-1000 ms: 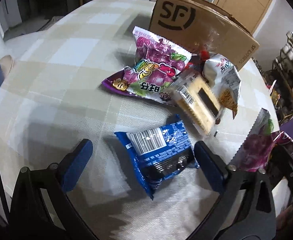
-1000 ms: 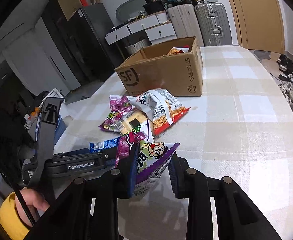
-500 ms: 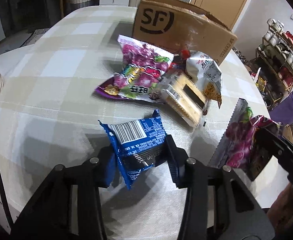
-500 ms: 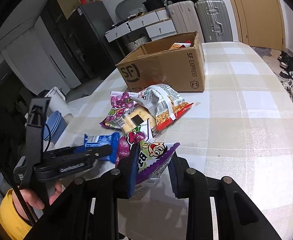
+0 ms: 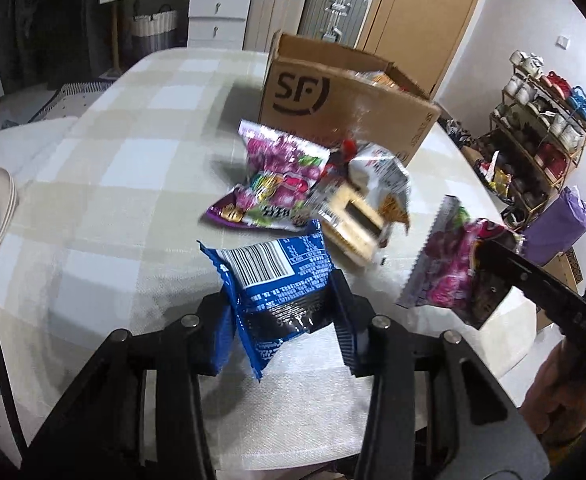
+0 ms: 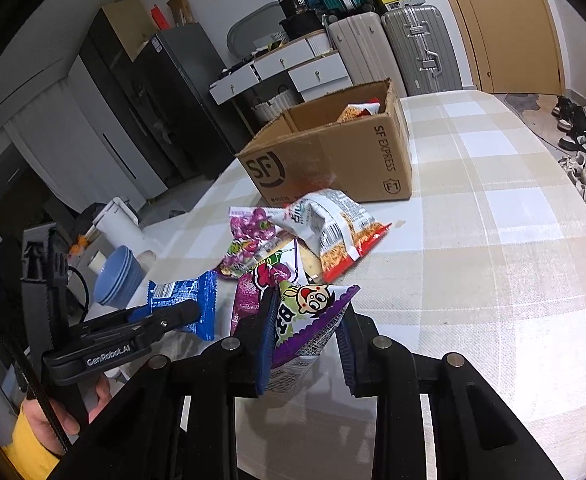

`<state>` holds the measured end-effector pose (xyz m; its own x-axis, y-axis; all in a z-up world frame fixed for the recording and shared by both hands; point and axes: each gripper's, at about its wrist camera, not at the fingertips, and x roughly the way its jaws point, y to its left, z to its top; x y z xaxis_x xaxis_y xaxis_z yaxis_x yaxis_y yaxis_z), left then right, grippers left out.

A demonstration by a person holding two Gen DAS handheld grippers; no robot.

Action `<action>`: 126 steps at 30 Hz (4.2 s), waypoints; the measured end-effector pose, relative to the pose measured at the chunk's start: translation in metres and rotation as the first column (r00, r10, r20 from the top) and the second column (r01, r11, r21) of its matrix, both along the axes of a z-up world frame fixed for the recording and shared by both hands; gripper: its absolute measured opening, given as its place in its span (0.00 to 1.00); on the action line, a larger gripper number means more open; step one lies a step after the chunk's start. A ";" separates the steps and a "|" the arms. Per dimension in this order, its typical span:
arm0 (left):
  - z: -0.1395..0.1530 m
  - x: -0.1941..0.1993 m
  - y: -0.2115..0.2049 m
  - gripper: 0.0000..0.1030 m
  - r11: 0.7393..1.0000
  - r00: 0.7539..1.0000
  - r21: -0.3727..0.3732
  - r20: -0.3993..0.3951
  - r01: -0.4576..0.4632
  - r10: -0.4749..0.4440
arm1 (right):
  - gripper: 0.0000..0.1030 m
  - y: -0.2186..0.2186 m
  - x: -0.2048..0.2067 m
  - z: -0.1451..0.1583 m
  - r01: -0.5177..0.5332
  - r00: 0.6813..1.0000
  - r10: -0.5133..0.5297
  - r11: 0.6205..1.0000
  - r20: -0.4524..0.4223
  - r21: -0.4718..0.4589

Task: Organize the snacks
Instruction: 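Lift both packets and carry them over the box with both tools, then lower both packets into the box and open both tools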

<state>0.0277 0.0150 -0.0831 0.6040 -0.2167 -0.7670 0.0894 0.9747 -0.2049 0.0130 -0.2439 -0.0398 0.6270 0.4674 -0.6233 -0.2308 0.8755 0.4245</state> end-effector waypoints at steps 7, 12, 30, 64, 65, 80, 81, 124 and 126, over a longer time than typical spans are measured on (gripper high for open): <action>0.018 -0.009 0.001 0.38 1.000 0.999 -0.015 0.045 0.021 -0.021 | 0.26 0.002 -0.005 0.013 0.023 0.997 -0.024 1.000 0.067 0.017; 0.020 -0.011 0.004 0.38 0.999 0.999 -0.034 0.044 0.022 -0.021 | 0.26 0.003 -0.001 0.010 0.038 0.998 -0.039 0.999 0.054 0.017; 0.082 -0.006 -0.001 0.38 0.998 0.992 -0.038 0.123 0.041 -0.036 | 0.26 -0.006 0.004 0.065 0.063 0.986 -0.073 0.996 0.152 0.066; 0.079 0.298 -0.074 0.38 0.976 0.989 0.162 -0.001 0.144 -0.146 | 0.26 0.003 0.229 0.106 0.174 0.974 -0.158 0.981 0.162 -0.088; 0.073 0.301 -0.077 0.38 0.973 0.989 0.184 -0.001 0.143 -0.145 | 0.26 0.004 0.236 0.101 0.181 0.975 -0.164 0.977 0.152 -0.109; 0.020 0.328 -0.092 0.38 0.944 0.973 0.236 -0.048 0.231 -0.226 | 0.27 0.012 0.296 0.047 0.137 0.990 -0.128 0.974 0.063 -0.178; 0.018 0.329 -0.093 0.38 0.942 0.972 0.239 -0.048 0.235 -0.230 | 0.27 0.013 0.298 0.044 0.132 0.991 -0.124 0.975 0.056 -0.177; 0.099 0.203 -0.086 0.81 0.963 0.979 0.233 0.119 0.137 -0.168 | 0.43 0.011 0.217 0.091 0.108 0.993 -0.095 0.975 0.076 -0.192; 0.108 0.193 -0.081 0.81 0.967 0.979 0.228 0.136 0.117 -0.151 | 0.47 0.008 0.205 0.096 0.117 0.990 -0.101 0.976 0.095 -0.184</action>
